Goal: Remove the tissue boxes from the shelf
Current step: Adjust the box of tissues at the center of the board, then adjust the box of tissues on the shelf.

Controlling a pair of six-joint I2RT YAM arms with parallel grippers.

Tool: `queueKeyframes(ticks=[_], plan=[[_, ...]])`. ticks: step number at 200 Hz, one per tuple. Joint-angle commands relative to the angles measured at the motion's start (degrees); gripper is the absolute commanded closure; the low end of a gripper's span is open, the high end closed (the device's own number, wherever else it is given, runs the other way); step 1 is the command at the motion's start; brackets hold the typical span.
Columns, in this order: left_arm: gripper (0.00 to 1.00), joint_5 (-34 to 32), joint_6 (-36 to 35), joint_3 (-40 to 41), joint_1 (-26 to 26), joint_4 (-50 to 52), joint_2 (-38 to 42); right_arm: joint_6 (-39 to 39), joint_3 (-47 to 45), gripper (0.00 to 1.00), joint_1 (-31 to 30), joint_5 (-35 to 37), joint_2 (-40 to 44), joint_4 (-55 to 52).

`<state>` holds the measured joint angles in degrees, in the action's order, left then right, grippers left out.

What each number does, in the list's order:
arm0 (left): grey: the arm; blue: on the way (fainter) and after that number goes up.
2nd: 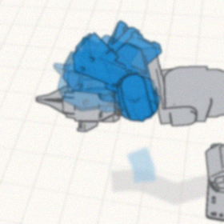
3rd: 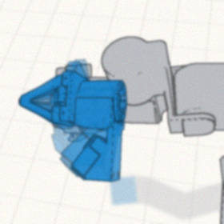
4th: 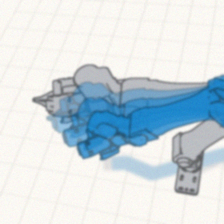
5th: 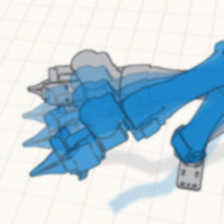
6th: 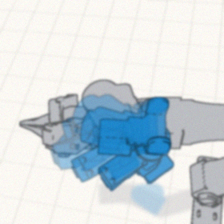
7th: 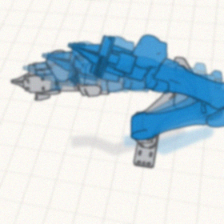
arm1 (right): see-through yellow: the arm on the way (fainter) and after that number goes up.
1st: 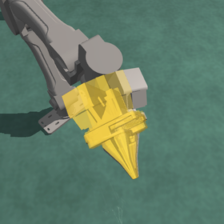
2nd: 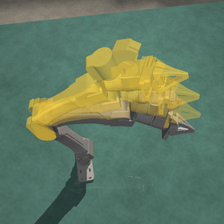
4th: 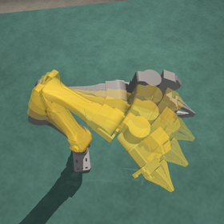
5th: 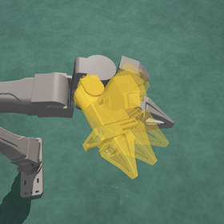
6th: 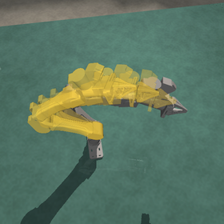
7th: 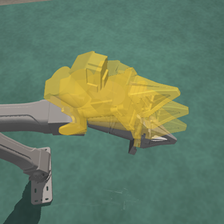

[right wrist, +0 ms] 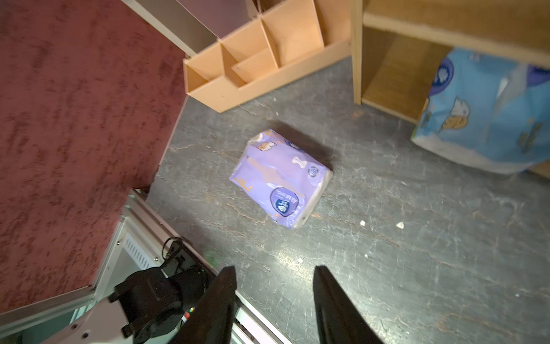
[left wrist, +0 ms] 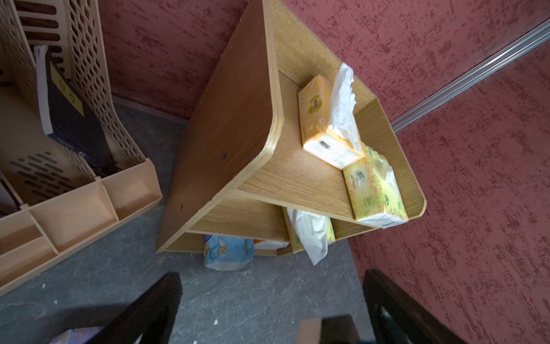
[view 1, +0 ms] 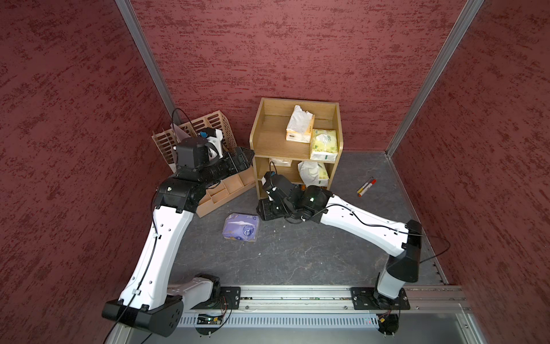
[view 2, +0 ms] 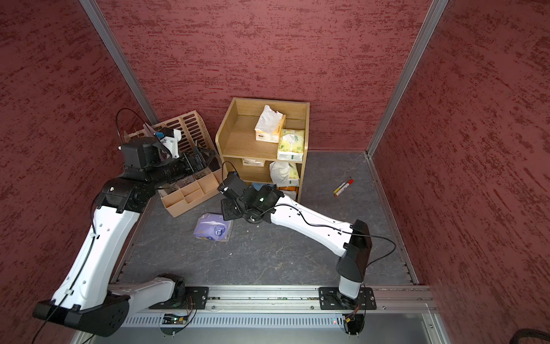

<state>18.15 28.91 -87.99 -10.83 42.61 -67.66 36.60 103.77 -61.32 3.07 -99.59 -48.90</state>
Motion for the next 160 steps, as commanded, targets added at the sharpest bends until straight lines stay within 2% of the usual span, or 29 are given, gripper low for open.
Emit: queueKeyframes(ticks=[1,36,59,93,125,160], plan=[[0.0,-0.8,1.1,-1.8,0.4,-4.7,-0.7,-6.3,3.4,0.55,0.4,5.8,3.4,-4.9],[0.0,-0.2,1.1,-2.6,0.1,-7.0,-3.4,-13.3,12.5,0.51,1.8,16.6,6.3,-7.2],[0.0,0.9,0.6,-5.1,-2.0,-6.5,-5.6,-14.8,17.3,0.5,6.2,15.0,6.7,-7.6],[0.0,-3.6,-6.6,-8.5,-7.8,-3.0,-6.5,-17.3,21.4,0.49,10.9,14.8,6.0,-7.8],[0.0,-4.7,-9.9,-8.6,-7.8,-0.3,-4.3,-16.8,30.5,0.49,13.9,21.7,1.4,-14.0],[0.0,-3.5,-10.5,-4.7,-6.0,-0.5,-0.6,-15.4,40.3,0.48,17.6,23.4,-4.9,-21.1]])
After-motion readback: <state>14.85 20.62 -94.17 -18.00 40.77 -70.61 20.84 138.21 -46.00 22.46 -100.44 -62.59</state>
